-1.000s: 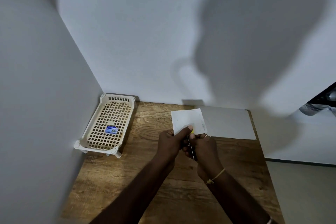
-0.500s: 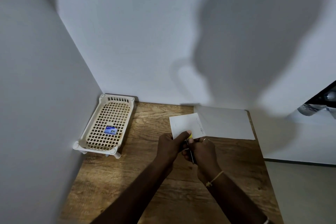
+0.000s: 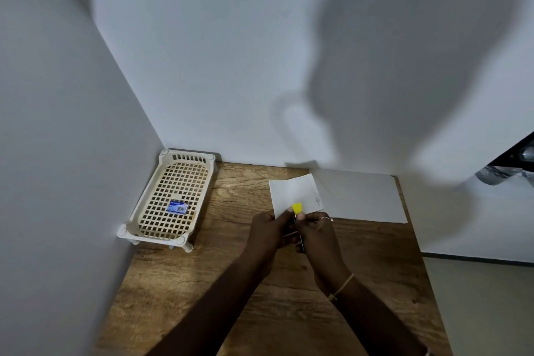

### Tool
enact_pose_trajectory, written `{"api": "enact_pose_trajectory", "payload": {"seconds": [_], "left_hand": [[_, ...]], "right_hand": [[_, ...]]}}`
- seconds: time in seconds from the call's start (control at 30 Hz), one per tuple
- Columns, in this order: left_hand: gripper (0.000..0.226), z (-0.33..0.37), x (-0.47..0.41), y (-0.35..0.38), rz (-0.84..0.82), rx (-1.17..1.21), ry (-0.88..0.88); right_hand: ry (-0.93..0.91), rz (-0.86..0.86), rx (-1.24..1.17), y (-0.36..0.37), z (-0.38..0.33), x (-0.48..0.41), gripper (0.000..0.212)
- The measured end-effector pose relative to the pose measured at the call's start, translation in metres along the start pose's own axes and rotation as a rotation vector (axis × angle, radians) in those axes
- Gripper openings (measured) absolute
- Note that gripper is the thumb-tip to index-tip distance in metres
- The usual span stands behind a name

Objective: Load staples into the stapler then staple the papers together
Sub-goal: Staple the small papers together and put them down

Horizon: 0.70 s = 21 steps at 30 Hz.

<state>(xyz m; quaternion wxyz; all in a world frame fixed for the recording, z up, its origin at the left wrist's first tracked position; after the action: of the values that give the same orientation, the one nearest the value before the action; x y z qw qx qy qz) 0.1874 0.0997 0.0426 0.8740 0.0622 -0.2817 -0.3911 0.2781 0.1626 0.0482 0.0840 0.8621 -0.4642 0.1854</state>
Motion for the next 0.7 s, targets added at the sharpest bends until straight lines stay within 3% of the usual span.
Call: {"api": "enact_pose_trajectory", "payload": {"seconds": [0.7], "left_hand": [[0.016,-0.007,-0.008,-0.007,0.19,-0.141,0.172]], "right_hand": [[-0.088,-0.033,0.079,0.002,0.014,0.001,0.014]]}}
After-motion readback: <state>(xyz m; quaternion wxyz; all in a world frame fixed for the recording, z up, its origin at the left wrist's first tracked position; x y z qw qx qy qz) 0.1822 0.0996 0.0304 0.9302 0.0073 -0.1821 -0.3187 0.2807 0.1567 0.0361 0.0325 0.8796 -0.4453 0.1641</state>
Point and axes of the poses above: each hand's wrist, its own x-axis away from the middle knuckle, its own y-axis out of the palm, z = x × y, the point moved 1 cm from there along -x, towards the middle knuckle, and after that the axes turned 3 degrees about -z, right-handed, at the moved point
